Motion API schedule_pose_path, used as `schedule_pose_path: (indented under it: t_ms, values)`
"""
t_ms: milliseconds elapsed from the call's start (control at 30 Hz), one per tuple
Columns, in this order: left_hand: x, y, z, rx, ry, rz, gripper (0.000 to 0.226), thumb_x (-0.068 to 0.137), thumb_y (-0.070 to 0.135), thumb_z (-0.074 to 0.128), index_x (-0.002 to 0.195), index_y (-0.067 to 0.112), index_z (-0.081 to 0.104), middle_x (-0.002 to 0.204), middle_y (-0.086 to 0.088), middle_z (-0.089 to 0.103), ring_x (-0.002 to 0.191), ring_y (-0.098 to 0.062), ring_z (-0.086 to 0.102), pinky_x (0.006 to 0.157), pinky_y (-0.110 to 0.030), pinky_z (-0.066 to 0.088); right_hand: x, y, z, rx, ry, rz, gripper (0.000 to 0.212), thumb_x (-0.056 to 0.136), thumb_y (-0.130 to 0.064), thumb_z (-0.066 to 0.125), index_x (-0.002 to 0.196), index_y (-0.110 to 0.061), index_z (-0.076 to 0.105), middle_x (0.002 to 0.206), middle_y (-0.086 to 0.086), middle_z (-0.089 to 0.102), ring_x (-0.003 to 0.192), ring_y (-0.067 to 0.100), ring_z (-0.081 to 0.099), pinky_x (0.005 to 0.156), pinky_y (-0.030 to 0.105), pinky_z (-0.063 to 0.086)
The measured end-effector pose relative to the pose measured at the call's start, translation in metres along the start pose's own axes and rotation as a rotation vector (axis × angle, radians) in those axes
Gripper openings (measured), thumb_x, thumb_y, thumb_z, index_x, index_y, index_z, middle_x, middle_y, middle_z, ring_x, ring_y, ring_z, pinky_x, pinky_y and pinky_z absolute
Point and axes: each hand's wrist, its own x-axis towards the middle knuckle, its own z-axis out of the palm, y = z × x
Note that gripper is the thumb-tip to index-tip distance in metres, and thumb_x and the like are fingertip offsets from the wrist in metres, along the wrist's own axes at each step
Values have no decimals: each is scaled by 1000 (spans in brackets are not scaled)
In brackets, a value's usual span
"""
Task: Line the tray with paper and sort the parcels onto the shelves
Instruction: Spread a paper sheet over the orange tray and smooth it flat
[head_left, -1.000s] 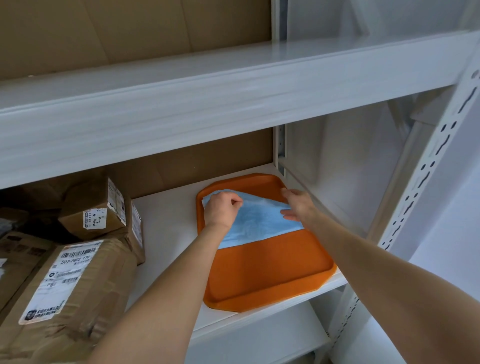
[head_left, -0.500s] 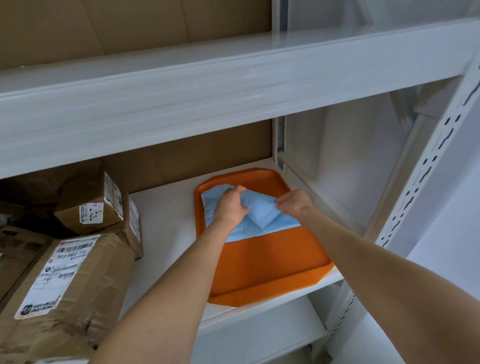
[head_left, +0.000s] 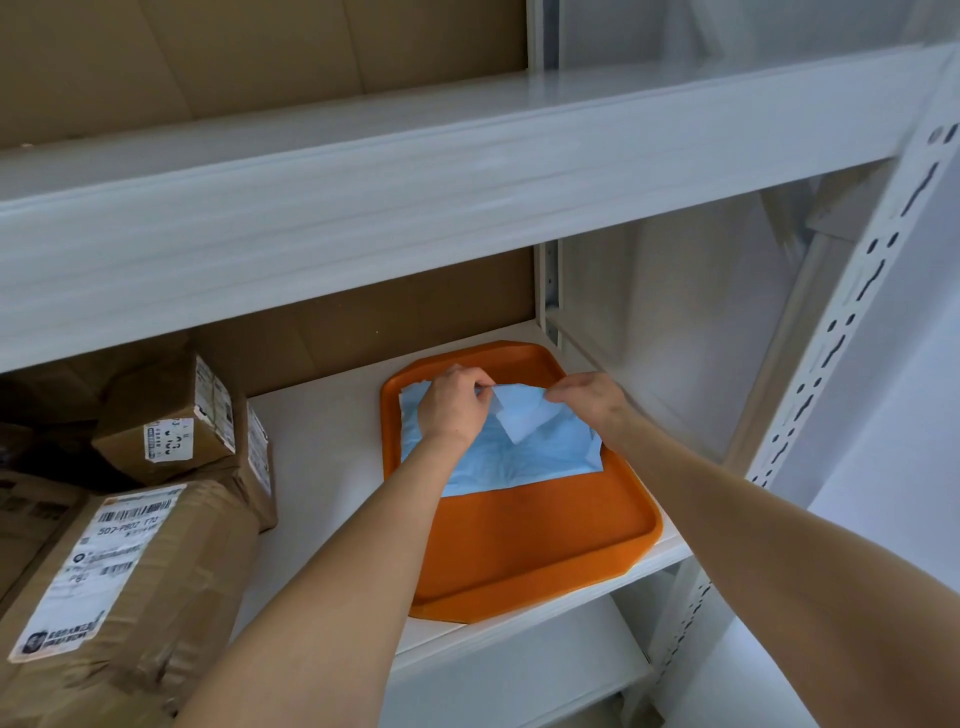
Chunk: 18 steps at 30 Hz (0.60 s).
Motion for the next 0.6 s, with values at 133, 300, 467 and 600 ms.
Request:
schedule_pose_path:
  t_ms: [133,300,467,600]
  values:
    - [3,5,-3,-62,24,-36,19,95,21,52,103,21,69,105,1,68,95,-16,61,66,-24,44,-1,-4,3,-172,-66,-70,45,83,-34,70,125,-21,62,131,-2,59,120,19,53,102,32,43]
    - [4,16,-7,-183,42,-2,15,92,27,58,98,24,72,96,6,71,89,-13,63,62,-23,45,-4,-14,12,-276,-52,-146,51,83,-48,67,126,-22,61,121,1,66,110,23,61,97,40,49]
    - [4,11,-8,-172,-13,44,34,93,5,49,123,21,56,116,2,65,107,-18,59,83,-32,52,-5,-22,14,-89,48,-39,36,97,-44,50,103,-12,66,97,8,66,88,26,63,85,41,53]
    - [2,-4,-6,39,-137,63,43,90,6,54,129,19,43,130,-2,55,114,-22,55,85,-32,47,-9,-25,10,72,-10,-8,24,99,-41,49,88,-22,57,94,2,64,83,17,60,88,38,53]
